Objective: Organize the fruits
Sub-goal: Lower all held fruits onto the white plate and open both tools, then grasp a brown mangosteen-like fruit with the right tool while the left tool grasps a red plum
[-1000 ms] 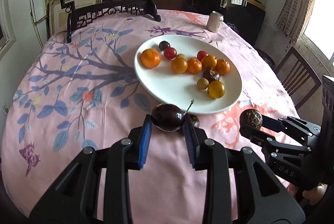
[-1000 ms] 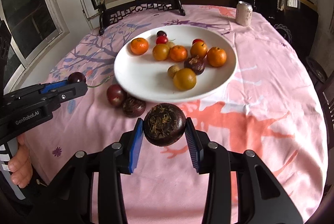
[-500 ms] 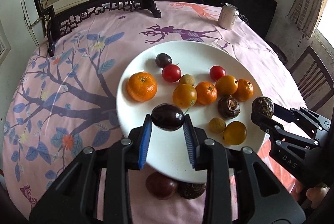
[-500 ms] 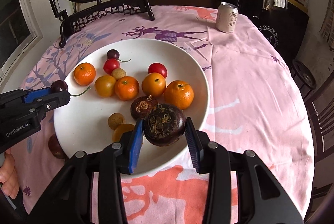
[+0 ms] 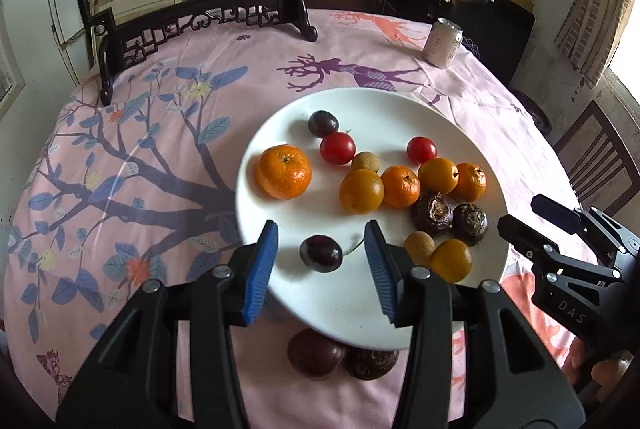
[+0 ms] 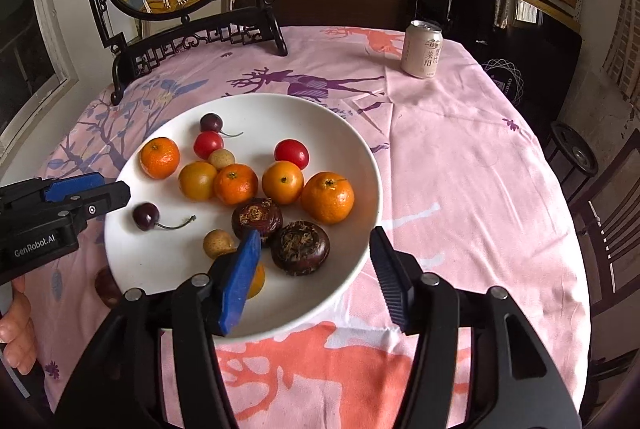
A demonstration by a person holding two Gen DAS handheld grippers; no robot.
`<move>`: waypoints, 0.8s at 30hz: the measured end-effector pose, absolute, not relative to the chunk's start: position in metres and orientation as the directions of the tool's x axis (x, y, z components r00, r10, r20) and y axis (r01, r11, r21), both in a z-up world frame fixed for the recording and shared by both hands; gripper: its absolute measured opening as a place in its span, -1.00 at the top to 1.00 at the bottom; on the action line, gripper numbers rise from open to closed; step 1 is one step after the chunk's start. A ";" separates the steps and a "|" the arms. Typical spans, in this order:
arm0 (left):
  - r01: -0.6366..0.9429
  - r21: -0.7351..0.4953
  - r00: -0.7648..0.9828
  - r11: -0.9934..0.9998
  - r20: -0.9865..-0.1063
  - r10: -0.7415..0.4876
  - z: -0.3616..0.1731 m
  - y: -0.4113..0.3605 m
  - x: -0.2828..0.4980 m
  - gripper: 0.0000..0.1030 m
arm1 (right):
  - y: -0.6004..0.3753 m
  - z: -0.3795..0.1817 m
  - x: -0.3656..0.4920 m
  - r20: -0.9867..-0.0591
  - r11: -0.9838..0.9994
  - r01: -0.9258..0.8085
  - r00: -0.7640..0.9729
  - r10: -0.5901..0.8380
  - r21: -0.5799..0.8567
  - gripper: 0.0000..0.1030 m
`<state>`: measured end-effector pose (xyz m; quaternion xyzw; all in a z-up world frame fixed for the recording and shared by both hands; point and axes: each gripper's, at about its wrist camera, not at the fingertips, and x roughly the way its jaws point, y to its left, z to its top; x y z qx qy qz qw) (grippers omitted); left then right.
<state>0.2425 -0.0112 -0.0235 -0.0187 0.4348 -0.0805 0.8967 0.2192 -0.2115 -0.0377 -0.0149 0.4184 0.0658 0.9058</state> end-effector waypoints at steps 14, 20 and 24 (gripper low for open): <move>0.044 -0.137 0.651 0.990 -0.747 -0.132 -0.034 0.044 0.126 -0.09 | -0.152 -0.038 0.105 -0.750 0.933 -0.323 0.575 0.326 0.158 -0.11; 0.020 -0.153 0.665 0.988 -0.736 -0.127 -0.039 0.065 0.109 -0.17 | -0.122 -0.055 0.113 -0.779 0.925 -0.352 0.535 0.326 0.146 -0.11; 0.006 -0.171 0.667 0.985 -0.733 -0.131 -0.041 0.078 0.104 -0.25 | -0.108 -0.073 0.132 -0.804 0.929 -0.345 0.510 0.306 0.134 -0.11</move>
